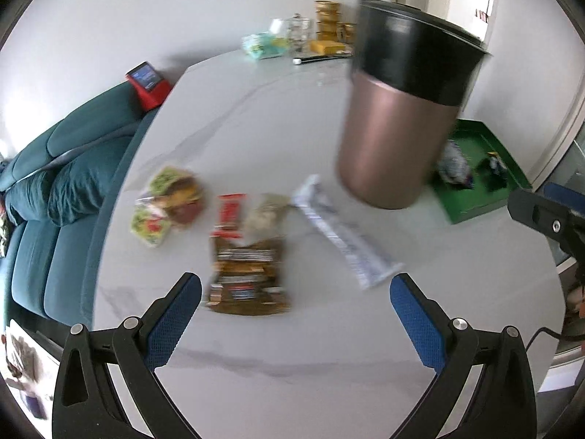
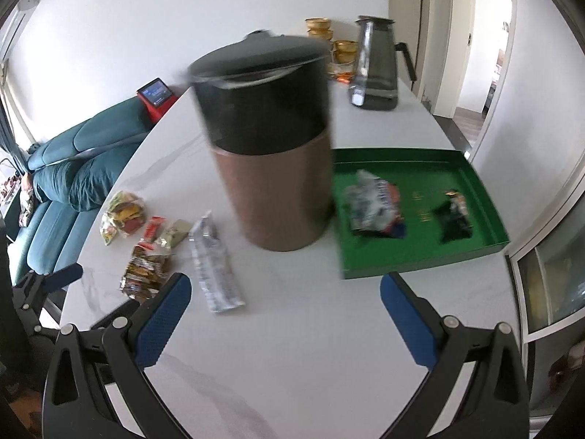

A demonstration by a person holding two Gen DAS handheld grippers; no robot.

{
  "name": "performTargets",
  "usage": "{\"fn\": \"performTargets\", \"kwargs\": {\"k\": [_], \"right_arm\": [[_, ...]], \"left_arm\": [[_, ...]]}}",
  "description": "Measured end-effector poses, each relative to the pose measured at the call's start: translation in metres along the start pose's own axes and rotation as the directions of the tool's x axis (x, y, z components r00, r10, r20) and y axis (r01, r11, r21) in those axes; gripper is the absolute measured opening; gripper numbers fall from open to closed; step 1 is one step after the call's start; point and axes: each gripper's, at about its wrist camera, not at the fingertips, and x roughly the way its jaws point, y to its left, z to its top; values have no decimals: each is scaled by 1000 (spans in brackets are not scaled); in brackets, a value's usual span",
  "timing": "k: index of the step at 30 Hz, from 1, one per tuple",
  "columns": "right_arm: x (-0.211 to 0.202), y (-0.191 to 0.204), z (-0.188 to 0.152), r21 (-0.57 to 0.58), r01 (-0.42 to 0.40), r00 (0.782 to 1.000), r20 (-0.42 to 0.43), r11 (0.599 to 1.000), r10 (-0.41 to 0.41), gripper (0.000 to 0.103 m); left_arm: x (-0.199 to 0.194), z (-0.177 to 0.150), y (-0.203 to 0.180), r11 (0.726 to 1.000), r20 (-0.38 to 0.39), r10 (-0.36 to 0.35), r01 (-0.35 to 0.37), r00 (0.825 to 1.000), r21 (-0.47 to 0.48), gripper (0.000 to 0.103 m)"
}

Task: Organize snacks
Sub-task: 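Withdraw both tools from the tray back toward the remaining snacks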

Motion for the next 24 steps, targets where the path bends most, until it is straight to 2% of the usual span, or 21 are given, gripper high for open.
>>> {"fn": "performTargets", "kwargs": {"k": [5,11,19,24], "right_arm": [[18,52,-3,15,3,1000,-10,1000,-3,103],[37,98,2,23,-9,999,-32,1000,10,103],[69,148,17,-5,-5,998,-62,1000,5,103],[91,158,24,-9,5,996,-90,1000,-5,103]], "left_arm": [[6,0,56,1000,8,15,-15,1000,10,101],[20,4,104,1000,-5,17,-17,1000,26,101],[46,21,148,1000,-11,5,-5,1000,1,101],[63,29,165,1000,-21,-10,10,1000,-15,101]]}}
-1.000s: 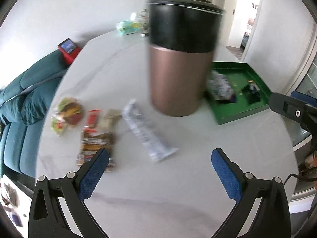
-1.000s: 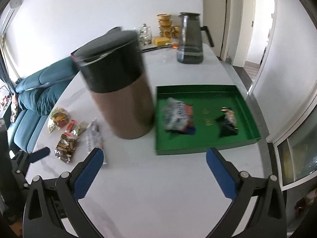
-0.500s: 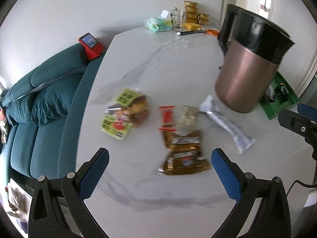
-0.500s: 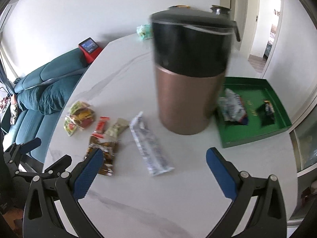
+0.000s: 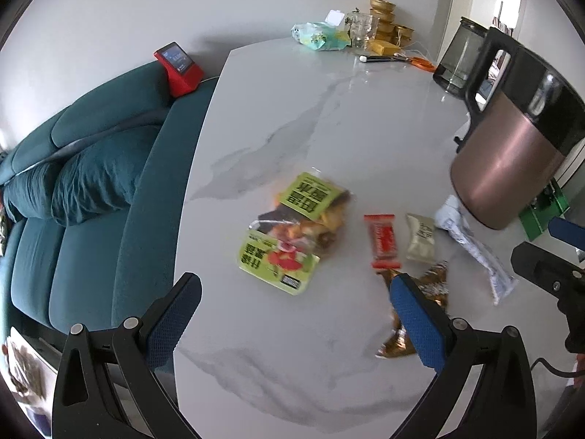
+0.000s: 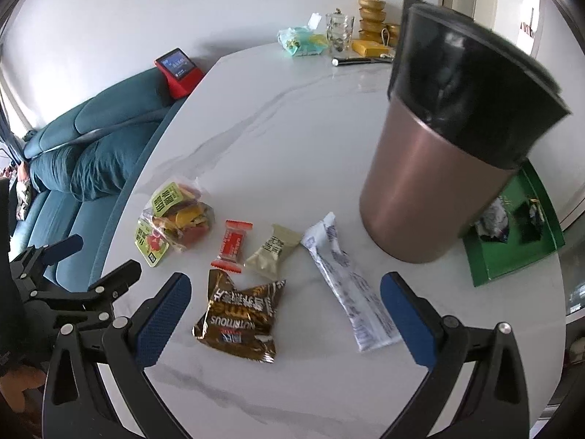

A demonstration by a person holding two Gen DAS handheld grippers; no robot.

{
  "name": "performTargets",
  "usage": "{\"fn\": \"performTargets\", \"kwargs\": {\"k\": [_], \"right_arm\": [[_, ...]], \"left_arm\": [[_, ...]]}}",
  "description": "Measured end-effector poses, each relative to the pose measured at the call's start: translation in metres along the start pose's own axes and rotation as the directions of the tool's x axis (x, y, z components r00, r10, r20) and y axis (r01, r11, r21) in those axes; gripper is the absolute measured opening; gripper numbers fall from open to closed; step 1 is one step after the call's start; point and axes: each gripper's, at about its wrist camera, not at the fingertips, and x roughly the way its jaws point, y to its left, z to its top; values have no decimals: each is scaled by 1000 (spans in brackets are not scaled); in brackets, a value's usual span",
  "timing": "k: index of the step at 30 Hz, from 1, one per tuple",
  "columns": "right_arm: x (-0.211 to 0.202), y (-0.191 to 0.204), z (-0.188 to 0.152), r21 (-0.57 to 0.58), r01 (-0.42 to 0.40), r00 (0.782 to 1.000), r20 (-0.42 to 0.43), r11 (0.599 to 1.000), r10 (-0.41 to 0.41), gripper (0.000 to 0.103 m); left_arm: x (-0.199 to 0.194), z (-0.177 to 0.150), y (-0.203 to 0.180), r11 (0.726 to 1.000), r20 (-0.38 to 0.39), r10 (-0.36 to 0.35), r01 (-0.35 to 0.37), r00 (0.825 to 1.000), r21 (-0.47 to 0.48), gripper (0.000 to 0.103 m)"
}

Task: Organize snacks
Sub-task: 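Withdraw both tools from the tray back toward the remaining snacks, then grasp the white stick pack with the right gripper while the left grasps the green-labelled fruit bag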

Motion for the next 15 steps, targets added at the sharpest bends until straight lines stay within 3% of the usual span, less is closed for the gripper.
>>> {"fn": "performTargets", "kwargs": {"k": [5,15], "right_arm": [[20,0,3,9,-6,999,-38,1000,6,103],[51,-22,-1,0,63,994,-94,998,-63,103]], "left_arm": [[20,7,10,1000,-18,-1,1,1000,-9,101],[47,14,10,1000,-39,4,-3,999,29,101]]}}
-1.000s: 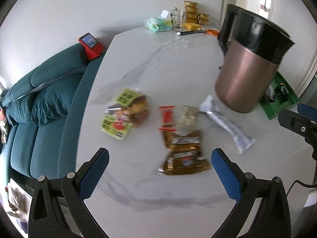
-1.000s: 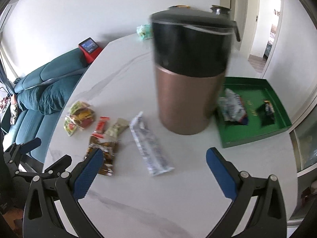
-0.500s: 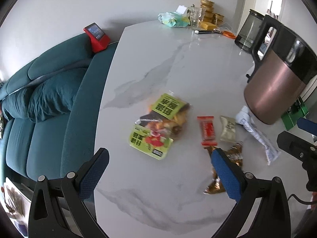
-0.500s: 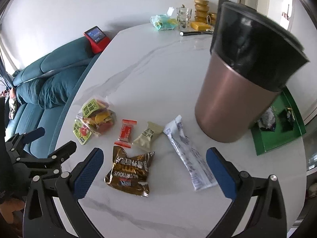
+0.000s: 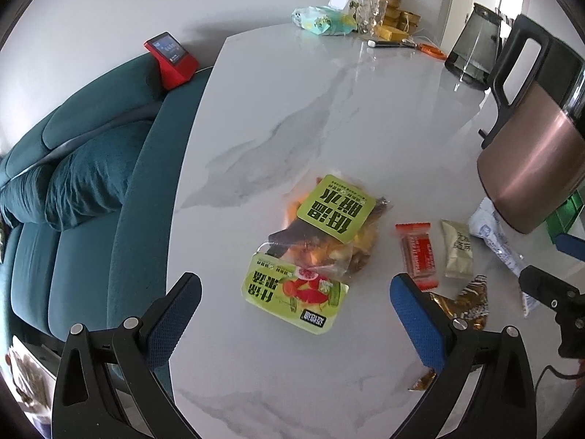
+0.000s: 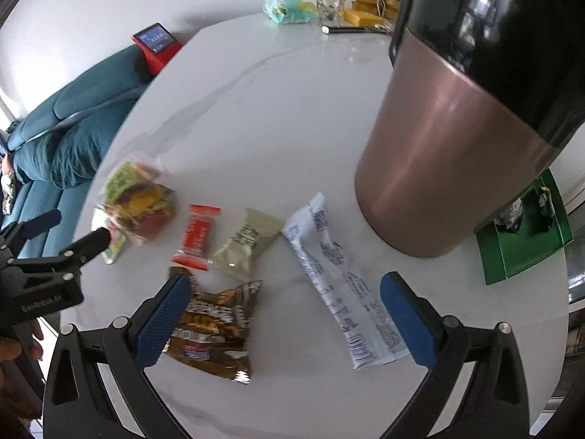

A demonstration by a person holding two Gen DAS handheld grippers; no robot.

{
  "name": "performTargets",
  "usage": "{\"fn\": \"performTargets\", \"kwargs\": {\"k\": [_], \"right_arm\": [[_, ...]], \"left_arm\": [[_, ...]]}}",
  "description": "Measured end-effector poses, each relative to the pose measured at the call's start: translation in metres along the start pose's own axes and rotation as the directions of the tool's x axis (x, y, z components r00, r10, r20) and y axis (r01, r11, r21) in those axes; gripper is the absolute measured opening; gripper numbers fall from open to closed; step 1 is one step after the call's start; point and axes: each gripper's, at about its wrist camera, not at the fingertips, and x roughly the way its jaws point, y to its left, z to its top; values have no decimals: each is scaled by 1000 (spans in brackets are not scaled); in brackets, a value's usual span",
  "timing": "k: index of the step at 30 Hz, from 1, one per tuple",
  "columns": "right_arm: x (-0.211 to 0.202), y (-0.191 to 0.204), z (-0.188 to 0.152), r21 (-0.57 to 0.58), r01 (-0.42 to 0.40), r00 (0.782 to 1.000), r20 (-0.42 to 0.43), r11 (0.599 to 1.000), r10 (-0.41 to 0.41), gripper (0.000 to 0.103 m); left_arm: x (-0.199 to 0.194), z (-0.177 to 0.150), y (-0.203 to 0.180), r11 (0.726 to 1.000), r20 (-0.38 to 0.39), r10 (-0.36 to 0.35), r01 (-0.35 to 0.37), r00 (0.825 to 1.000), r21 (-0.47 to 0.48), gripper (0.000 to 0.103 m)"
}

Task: Organize snacks
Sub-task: 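Grasp the white stick pack with the right gripper while the left grasps the green-labelled fruit bag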

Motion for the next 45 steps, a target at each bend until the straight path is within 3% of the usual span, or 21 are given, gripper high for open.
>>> {"fn": "performTargets", "kwargs": {"k": [23,39,42,45], "right_arm": [[58,-32,-5,-18,56,990,-131,998,-58,103],[54,-47,-11,-7,32,991,-128,999,-33,103],[55,-40,-9,-13,31,991,-130,999,-33,103],[51,-39,-12,-19,27,992,-123,999,-30,89]], "left_arm": [[45,10,-8,999,-76,8,-5,997,35,101],[53,9,-8,999,-97,-6,10,995,45,97],[55,9,-7,999,-102,-14,18,995,46,92],[57,9,-8,998,-108,-26,32,994,47,85]]}}
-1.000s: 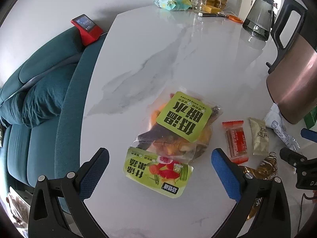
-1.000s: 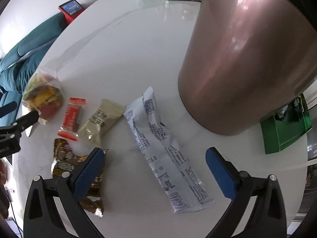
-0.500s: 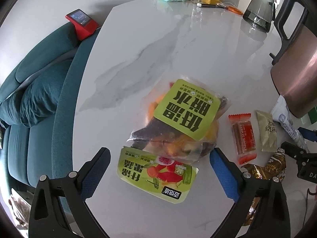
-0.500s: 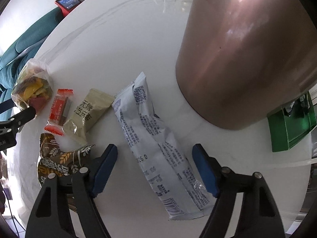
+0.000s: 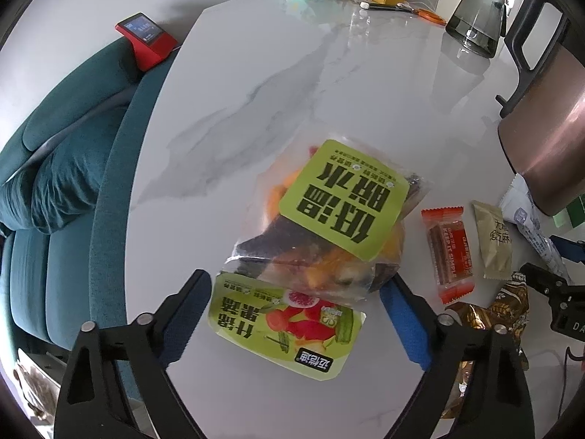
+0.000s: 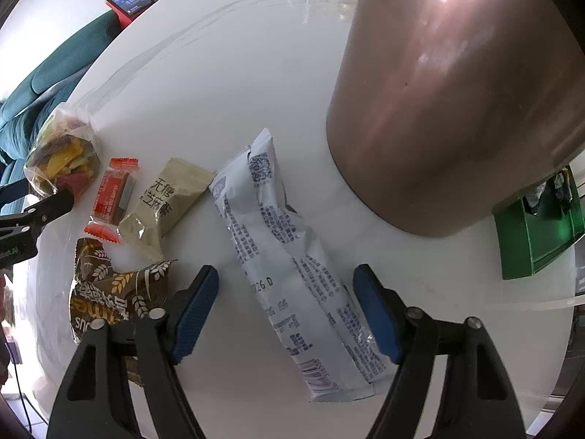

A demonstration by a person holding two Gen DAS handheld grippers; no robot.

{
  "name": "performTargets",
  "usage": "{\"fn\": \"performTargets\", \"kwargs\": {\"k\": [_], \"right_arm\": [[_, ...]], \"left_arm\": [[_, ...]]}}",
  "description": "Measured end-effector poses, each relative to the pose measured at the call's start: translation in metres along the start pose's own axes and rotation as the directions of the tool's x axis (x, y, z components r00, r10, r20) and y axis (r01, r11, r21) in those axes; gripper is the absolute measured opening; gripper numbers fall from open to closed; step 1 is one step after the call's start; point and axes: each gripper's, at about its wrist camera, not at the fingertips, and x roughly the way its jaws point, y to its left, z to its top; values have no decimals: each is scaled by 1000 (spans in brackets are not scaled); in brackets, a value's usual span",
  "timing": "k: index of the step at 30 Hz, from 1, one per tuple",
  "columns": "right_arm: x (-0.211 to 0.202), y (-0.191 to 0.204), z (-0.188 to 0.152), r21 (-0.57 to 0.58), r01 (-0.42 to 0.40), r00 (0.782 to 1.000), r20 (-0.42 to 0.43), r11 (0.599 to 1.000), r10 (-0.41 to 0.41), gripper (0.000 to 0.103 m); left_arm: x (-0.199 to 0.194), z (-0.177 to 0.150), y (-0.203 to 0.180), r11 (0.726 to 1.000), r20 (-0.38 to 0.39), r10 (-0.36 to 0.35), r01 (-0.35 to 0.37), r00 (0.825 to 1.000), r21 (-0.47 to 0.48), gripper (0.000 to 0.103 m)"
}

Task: Organize snacks
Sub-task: 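Grasp the white stick pack with the right gripper while the left grasps the green-labelled fruit bag, then lift the white stick pack and the fruit bag off the table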

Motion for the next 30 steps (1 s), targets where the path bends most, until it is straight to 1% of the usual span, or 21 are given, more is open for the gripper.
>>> {"fn": "performTargets", "kwargs": {"k": [1,3,6,8,9,10,11,16,20,27,30], "right_arm": [[0,2,1,0,-1,1000,0,1000,1,84],[-1,2,-1,0,-1,1000,3,1000,1,78],[-2,1,-6,1,-2,1000,12,1000,2,63],[-3,2,-8,-2,-2,1000,14,1000,2,62],[-3,1,-7,-4,-3,1000,15,1000,3,57],[-5,1,-8,-8,-5,1000,17,1000,5,46],[-6,2,-9,-13,-6,1000,21,1000,6,40],[-10,5,-14,-23,-11,1000,29,1000,12,36],[-11,5,-17,-27,-15,999,36,1000,16,36],[-8,3,-16,-35,-20,999,34,999,21,35],[-11,3,-16,-49,-22,999,34,999,24,24]], "left_arm": [[1,0,-1,1000,-2,0,0,1000,0,85],[2,1,-3,1000,-5,2,-2,1000,0,83],[4,0,-2,1000,-13,-15,14,1000,-9,80],[5,-1,-1,1000,-14,-18,18,1000,-4,79],[5,0,-2,1000,-11,-17,17,1000,-2,78],[5,0,-2,1000,-10,-17,17,1000,-1,77],[5,0,-2,1000,-8,-19,19,1000,-2,76],[4,-3,0,1000,4,-28,28,1000,6,73],[1,-5,2,1000,22,-31,31,999,7,69],[0,-6,2,1000,29,-29,29,999,1,68],[-3,-10,0,1000,45,-21,21,999,1,67]]}}
